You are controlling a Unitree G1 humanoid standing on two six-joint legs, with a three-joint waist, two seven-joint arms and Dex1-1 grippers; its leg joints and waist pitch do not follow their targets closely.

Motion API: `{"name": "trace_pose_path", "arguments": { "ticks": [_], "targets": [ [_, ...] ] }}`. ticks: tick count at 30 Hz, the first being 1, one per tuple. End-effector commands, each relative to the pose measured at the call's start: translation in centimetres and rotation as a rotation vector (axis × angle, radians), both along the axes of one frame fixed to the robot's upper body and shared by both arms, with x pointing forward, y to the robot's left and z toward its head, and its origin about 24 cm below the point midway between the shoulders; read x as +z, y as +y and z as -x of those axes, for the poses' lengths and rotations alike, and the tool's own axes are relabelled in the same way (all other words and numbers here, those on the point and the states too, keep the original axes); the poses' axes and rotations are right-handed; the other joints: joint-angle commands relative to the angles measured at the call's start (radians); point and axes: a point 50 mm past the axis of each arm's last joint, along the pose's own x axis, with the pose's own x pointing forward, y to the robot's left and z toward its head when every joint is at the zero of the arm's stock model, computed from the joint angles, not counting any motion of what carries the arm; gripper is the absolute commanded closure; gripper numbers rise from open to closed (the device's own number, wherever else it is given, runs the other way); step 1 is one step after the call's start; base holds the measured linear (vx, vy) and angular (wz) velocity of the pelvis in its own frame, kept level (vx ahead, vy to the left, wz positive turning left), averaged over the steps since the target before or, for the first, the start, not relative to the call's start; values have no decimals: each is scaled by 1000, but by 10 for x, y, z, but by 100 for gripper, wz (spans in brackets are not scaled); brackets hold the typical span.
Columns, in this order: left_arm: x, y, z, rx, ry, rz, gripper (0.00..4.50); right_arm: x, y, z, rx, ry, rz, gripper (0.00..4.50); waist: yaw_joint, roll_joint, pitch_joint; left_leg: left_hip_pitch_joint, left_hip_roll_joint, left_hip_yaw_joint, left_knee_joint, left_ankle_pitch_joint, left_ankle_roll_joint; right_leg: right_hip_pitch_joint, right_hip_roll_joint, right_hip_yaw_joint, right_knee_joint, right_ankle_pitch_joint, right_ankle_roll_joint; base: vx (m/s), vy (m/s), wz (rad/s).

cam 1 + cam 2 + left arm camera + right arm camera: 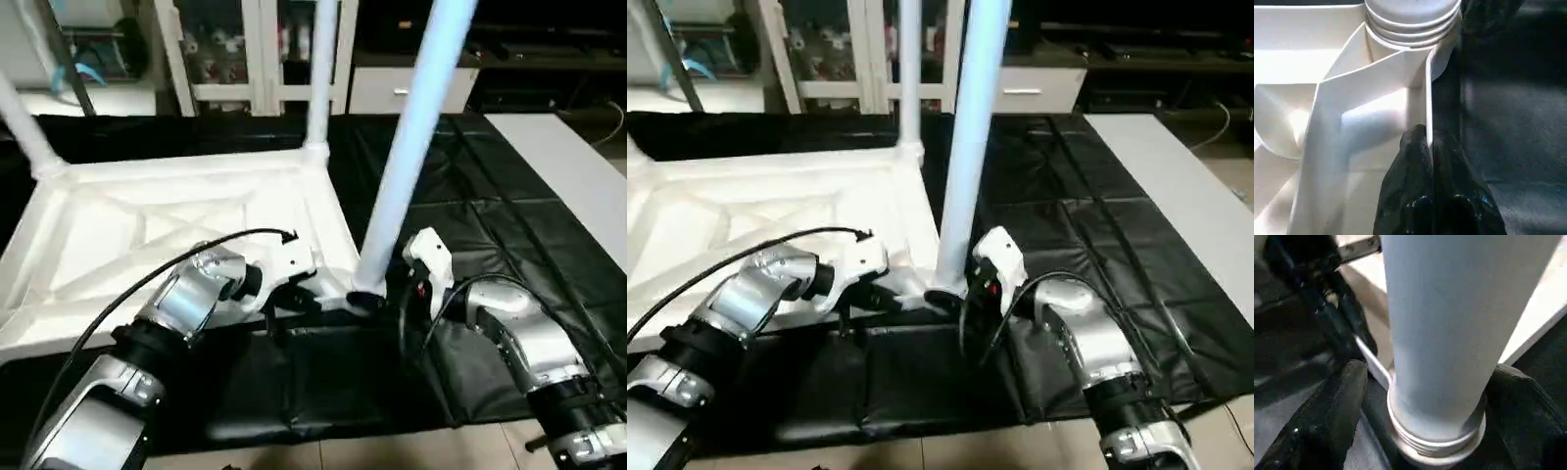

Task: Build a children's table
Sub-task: Rotate leg to tighten

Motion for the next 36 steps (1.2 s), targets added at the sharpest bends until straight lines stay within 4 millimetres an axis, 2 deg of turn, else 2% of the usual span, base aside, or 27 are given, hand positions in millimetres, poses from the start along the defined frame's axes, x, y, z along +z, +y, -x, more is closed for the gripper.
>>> {"name": "trace_pose_path", "arguments": {
  "ticks": [1,3,4,5,7,11,14,15,19,20,22,23,24,26,27,30,32,33,34,36],
  "targets": [
    [-24,-2,16,-63,117,-78,450,-5,2,1,41,25,21,58,-1,2,-51,0,24,0,-76,-294,24,46,-38,28,-66,-281,-233,0,0,0],
    [-23,-1,16,-65,115,-80,450,-7,3,-2,40,30,27,58,0,1,-53,0,25,-1,-76,-282,23,45,-41,28,-67,-297,-228,0,0,0],
    [-23,-1,16,-63,114,-80,450,-7,3,-2,40,31,28,74,0,2,-54,0,25,-1,-75,-275,23,45,-41,28,-65,-289,-230,0,0,0],
    [-22,-1,16,-61,113,-80,450,-8,3,-3,38,32,29,92,0,1,-56,1,25,-1,-74,-267,24,44,-42,28,-63,-276,-236,0,0,0],
    [-22,0,16,-53,112,-79,450,-10,2,-7,18,30,38,92,0,-4,-57,-2,25,0,-73,-237,30,47,-39,27,-58,-227,-247,0,0,0],
    [-23,1,15,-42,114,-81,450,-12,1,-11,0,25,46,137,0,1,-54,-1,23,1,-73,-251,30,47,-40,27,-62,-256,-242,0,0,0],
    [-23,0,15,-41,117,-82,450,-12,3,-14,5,24,34,159,-3,-4,-53,-1,24,0,-75,-267,31,47,-39,26,-65,-287,-234,0,0,0],
    [-23,0,15,-42,117,-83,450,-11,4,-15,7,22,26,170,-3,-2,-53,-1,24,-1,-76,-276,30,46,-41,26,-66,-309,-228,0,0,0],
    [-23,0,15,-37,116,-84,450,-11,6,-15,14,18,10,176,-4,-2,-54,0,25,-2,-76,-277,27,44,-41,26,-67,-317,-223,0,0,0],
    [-23,0,15,-30,114,-83,450,-12,7,-15,14,15,7,176,-3,-8,-54,-1,25,-2,-76,-274,29,45,-41,26,-66,-319,-222,0,0,0],
    [-23,0,14,-21,111,-82,450,-12,8,-15,8,12,-1,176,-4,-6,-53,-1,25,-2,-77,-277,29,43,-41,26,-68,-325,-220,0,0,0],
    [-24,0,12,12,103,-78,450,-13,10,-16,-29,6,-23,177,-4,1,-53,0,25,-2,-77,-283,26,42,-40,26,-69,-328,-219,0,0,0],
    [-24,-2,10,37,93,-69,450,-13,11,-18,-85,-9,-34,177,-6,2,-52,0,24,-2,-78,-288,20,41,-40,27,-70,-329,-218,0,0,0],
    [-23,-6,5,82,78,-47,450,-13,14,-24,-200,-26,-70,177,-7,0,-52,0,22,-3,-78,-297,14,42,-39,26,-71,-344,-213,0,0,0],
    [-23,-12,-3,144,40,-34,450,-14,18,-30,-364,-25,-135,177,-10,1,-51,2,20,-3,-79,-311,2,37,-39,25,-76,-385,-199,0,0,0],
    [-21,-15,-8,194,13,-23,450,-15,22,-33,-464,-12,-181,177,-13,1,-54,0,19,-7,-81,-315,-8,38,-41,24,-79,-407,-176,0,0,0],
    [-19,-22,-17,271,-19,3,450,-19,30,-36,-590,13,-225,177,-13,7,-56,3,20,-6,-79,-309,-7,36,-41,26,-77,-378,-184,0,0,0],
    [-18,-24,-20,298,-34,6,450,-20,35,-37,-630,18,-230,177,-14,8,-59,0,18,-6,-78,-283,-10,39,-37,26,-70,-304,-203,0,0,0],
    [-18,-25,-21,308,-41,8,450,-21,37,-38,-644,16,-224,177,-15,7,-58,-2,17,-4,-78,-276,-8,40,-35,25,-69,-290,-205,0,0,0],
    [-16,-31,-29,379,-83,14,450,-23,50,-41,-766,-17,-160,177,-18,24,-60,2,15,-4,-77,-274,-20,38,-34,26,-67,-256,-213,0,0,0]
  ]
}}
